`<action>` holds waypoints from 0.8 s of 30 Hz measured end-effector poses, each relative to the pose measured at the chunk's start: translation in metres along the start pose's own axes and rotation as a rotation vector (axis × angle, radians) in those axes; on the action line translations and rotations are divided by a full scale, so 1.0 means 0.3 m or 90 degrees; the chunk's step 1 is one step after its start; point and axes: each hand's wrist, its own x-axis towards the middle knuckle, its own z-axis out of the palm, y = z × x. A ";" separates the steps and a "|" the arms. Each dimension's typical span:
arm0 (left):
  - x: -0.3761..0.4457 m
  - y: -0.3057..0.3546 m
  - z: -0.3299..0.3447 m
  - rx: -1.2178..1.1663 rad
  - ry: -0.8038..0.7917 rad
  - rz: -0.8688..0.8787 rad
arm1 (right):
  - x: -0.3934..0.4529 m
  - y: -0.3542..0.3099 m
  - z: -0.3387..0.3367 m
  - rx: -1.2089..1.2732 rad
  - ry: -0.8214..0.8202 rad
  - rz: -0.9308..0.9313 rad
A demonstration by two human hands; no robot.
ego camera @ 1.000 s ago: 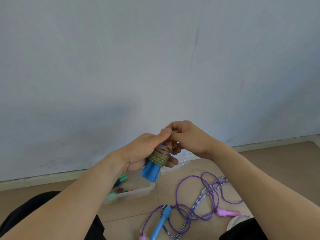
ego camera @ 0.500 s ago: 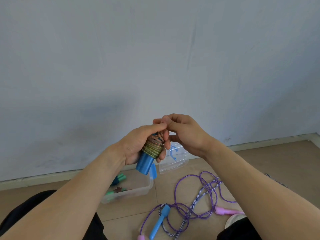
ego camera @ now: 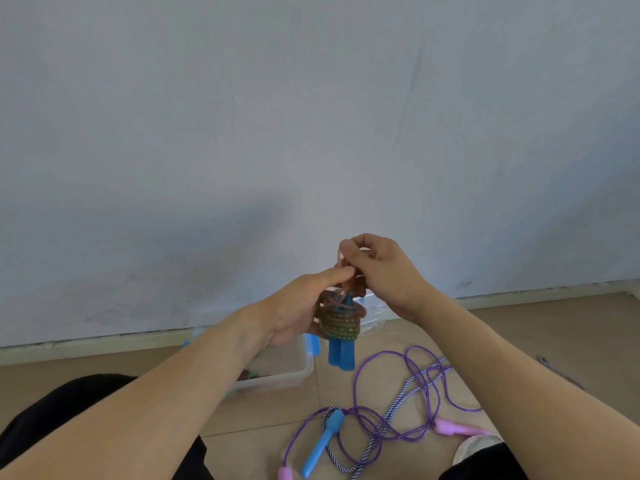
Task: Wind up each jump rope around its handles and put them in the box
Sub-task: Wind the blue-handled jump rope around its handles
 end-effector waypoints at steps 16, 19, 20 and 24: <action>-0.033 -0.059 -0.130 0.200 0.032 -0.069 | 0.040 0.062 0.130 -0.014 0.033 0.075; -0.042 -0.085 -0.184 0.263 0.055 -0.113 | 0.045 0.093 0.201 -0.046 0.043 0.074; -0.041 -0.104 -0.208 0.341 0.076 -0.120 | 0.046 0.108 0.232 -0.056 0.032 0.077; -0.042 -0.223 -0.298 0.672 0.203 -0.124 | 0.087 0.214 0.343 -0.116 -0.031 0.081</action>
